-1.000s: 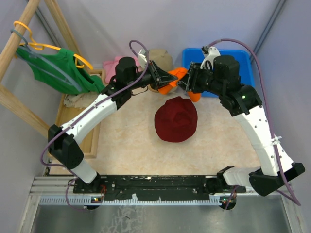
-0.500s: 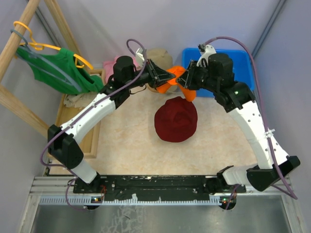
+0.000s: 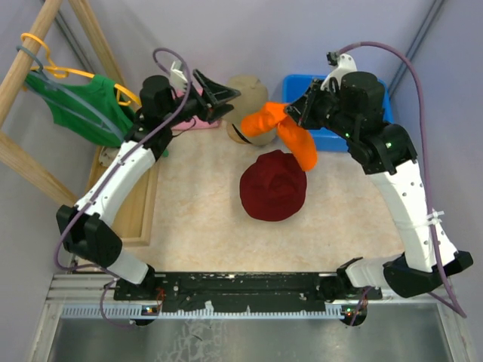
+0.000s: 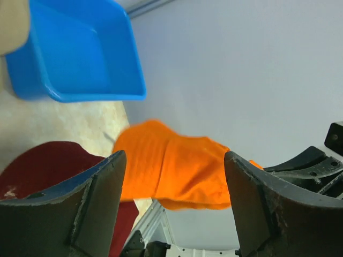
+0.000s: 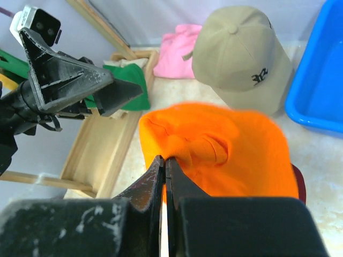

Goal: Stack the hats

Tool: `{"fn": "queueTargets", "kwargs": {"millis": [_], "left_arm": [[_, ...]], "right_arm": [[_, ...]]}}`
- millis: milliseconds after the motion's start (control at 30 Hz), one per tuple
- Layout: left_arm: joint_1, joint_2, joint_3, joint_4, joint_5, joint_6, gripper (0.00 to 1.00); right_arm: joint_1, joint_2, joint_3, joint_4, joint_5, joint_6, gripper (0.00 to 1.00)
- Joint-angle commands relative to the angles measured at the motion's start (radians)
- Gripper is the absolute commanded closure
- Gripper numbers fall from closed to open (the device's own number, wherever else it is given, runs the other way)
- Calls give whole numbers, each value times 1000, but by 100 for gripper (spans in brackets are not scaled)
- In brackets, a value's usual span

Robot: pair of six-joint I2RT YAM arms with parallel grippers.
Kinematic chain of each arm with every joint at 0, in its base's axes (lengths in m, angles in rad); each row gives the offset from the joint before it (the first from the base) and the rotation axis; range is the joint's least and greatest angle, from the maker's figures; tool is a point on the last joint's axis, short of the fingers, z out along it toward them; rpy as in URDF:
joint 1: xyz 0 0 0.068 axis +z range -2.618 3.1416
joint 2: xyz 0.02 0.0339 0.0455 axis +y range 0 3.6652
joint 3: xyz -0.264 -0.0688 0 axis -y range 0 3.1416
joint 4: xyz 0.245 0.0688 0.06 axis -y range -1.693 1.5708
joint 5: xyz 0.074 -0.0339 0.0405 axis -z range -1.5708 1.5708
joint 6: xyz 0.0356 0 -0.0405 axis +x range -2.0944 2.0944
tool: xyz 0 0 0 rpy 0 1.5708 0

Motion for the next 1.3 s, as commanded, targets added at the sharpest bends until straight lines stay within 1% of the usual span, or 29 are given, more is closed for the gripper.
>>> {"fn": "queueTargets", "kwargs": {"millis": [0,33,133,267,467,600,733,933,1100,1267], "left_arm": [[30,-88,-4,-30,-5,69,20],[29,-102,-22,-27,2,64,20],[29,-140,-99,9,23,42,21],[29,-185,-182,18,35,39,22],[28,-275,-327,48,27,41,23],[20,-321,-414,86,11,16,24],[14,-334,-438,109,-25,18,24],[12,-334,-464,242,-64,-19,23],[3,-300,-463,345,-51,-17,23],[-29,-259,-460,436,-45,-45,23]], "right_arm": [[-23,-19,50,33,-28,43,100],[-41,-20,46,52,-73,66,100],[-79,-12,60,68,-139,117,100],[-86,-10,89,83,-165,175,100],[-88,-29,46,182,-202,293,100],[-88,-29,38,218,-196,330,100],[-88,-14,62,240,-212,366,100],[-88,-12,47,294,-244,441,100],[-87,-12,39,311,-260,466,100],[-88,-11,34,315,-266,471,100]]}}
